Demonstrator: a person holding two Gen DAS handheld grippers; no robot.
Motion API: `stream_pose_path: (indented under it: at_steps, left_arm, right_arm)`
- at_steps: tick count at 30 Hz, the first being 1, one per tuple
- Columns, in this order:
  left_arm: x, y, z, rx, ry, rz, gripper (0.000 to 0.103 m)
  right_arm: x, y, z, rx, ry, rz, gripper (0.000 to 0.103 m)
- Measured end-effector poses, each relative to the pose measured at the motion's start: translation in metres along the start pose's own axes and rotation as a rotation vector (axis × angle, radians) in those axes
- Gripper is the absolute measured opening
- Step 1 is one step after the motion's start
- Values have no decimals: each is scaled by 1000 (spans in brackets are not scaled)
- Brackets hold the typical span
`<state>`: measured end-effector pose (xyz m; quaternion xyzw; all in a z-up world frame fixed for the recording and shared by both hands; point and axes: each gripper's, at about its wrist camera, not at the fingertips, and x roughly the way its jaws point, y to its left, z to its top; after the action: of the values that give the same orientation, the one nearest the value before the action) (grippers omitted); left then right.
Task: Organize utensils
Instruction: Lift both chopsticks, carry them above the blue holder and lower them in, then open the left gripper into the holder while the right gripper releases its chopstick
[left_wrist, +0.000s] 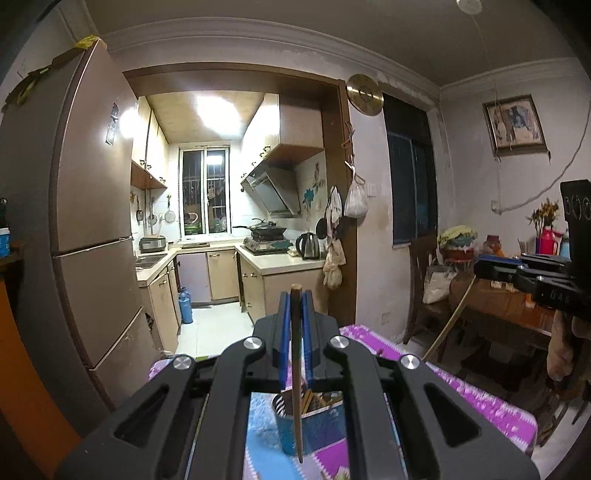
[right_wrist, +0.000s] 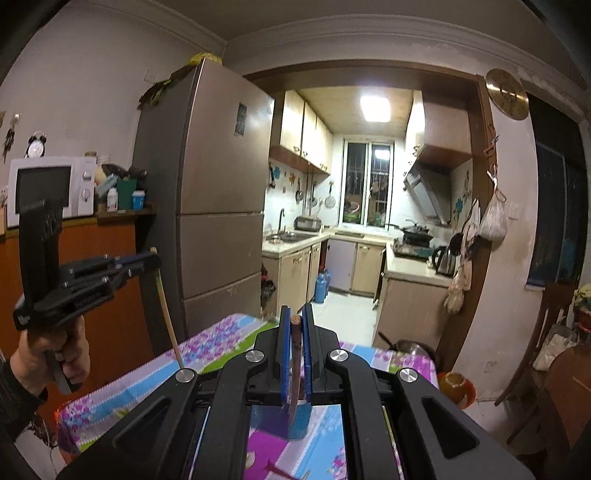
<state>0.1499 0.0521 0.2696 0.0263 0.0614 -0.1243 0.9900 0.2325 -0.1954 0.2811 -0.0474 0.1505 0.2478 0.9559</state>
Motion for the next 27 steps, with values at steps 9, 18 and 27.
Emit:
stream_pose_path:
  at_steps: [9, 18, 27]
  left_arm:
    - [29, -3, 30, -21, -32, 13, 5]
    - [66, 3, 21, -30, -25, 32, 5]
    - [99, 6, 1, -32, 5, 33, 5]
  right_arm:
    - [40, -20, 47, 16, -8, 9, 7]
    - [106, -23, 34, 21, 81, 17, 7]
    - [149, -39, 10, 66, 153, 20, 7]
